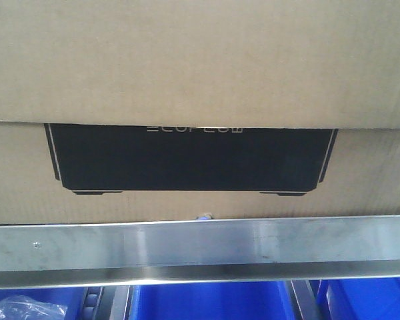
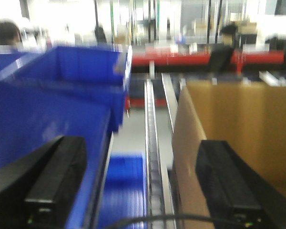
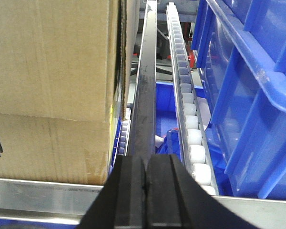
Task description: Grab box from left shelf to table start
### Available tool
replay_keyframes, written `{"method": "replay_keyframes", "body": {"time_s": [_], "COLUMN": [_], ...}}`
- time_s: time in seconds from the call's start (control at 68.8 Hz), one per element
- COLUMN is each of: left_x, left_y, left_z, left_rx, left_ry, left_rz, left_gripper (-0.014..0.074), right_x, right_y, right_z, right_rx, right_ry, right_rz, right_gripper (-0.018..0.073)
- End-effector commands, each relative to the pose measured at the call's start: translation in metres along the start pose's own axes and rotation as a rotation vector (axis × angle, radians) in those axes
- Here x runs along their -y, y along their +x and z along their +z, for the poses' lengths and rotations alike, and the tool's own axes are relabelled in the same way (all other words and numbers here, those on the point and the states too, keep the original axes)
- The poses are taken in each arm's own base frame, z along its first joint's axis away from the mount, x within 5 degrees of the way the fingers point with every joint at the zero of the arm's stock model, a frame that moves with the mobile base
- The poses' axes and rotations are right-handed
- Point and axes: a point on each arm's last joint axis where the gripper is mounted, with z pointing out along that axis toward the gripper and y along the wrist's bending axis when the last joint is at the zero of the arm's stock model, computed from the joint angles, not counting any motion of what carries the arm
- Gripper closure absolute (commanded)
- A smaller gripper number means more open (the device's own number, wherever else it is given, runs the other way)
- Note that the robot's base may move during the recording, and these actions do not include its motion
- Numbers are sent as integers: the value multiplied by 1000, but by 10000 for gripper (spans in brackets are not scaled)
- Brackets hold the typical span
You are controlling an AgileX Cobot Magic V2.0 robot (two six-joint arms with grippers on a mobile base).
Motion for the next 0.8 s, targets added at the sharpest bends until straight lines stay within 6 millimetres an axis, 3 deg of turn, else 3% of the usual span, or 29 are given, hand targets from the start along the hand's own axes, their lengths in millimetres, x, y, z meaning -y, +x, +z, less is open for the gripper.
{"method": "replay_keyframes", "body": {"time_s": [0.0, 0.291, 0.61, 0.785], "left_x": [2, 27, 49, 54], "left_y": [-22, -46, -54, -47], "left_z": [8, 56, 126, 159], "left_rx": [-1, -276, -408, -575], "left_ry": [31, 224, 261, 238], "left_rz": [-49, -64, -49, -68], "left_gripper": [168, 171, 171, 171], "right_x": [1, 1, 1, 1], "right_y": [-9, -9, -9, -10], "right_z": [-1, -1, -1, -1], "right_rx": [100, 101, 104, 106], "right_ry": [10, 10, 10, 10], "right_rz": [-6, -6, -5, -5], "right_gripper": [501, 501, 501, 501]}}
